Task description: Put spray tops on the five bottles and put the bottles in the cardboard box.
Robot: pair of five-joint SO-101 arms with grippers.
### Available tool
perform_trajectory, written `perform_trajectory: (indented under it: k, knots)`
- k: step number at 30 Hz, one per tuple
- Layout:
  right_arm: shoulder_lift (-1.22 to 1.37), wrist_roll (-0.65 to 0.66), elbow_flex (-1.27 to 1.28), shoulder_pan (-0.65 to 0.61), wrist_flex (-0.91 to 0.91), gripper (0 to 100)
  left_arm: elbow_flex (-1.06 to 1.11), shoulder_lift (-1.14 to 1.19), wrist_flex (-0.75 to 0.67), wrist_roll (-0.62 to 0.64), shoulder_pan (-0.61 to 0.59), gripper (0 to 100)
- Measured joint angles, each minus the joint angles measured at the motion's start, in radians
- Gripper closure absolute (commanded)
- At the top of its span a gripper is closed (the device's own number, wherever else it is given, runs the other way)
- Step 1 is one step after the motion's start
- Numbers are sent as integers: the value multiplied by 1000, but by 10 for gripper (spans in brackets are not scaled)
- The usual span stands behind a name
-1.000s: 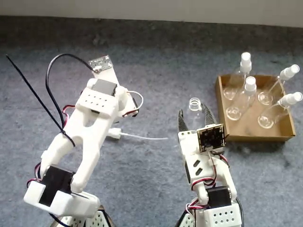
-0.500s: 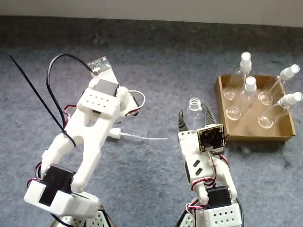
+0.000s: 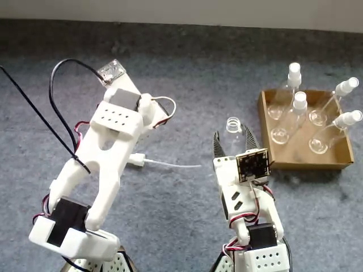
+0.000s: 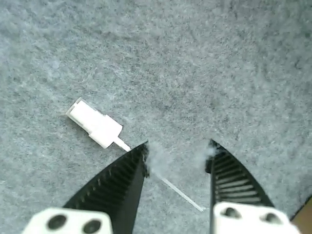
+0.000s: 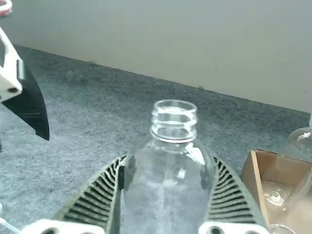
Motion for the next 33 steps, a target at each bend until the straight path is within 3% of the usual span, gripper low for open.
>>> perform_trajectory:
  k: [6, 13, 22, 33]
  knots:
    - [0, 0, 0, 0, 0, 878, -11, 35, 0, 0, -9, 845]
    - [0, 0, 0, 0, 21, 878, -126, 269, 3, 0, -43, 845]
    - [0, 0, 0, 0, 34, 878, -255, 365, 219, 0, -114, 845]
    - [0, 0, 0, 0, 34, 878, -247, 365, 299, -8, -115, 845]
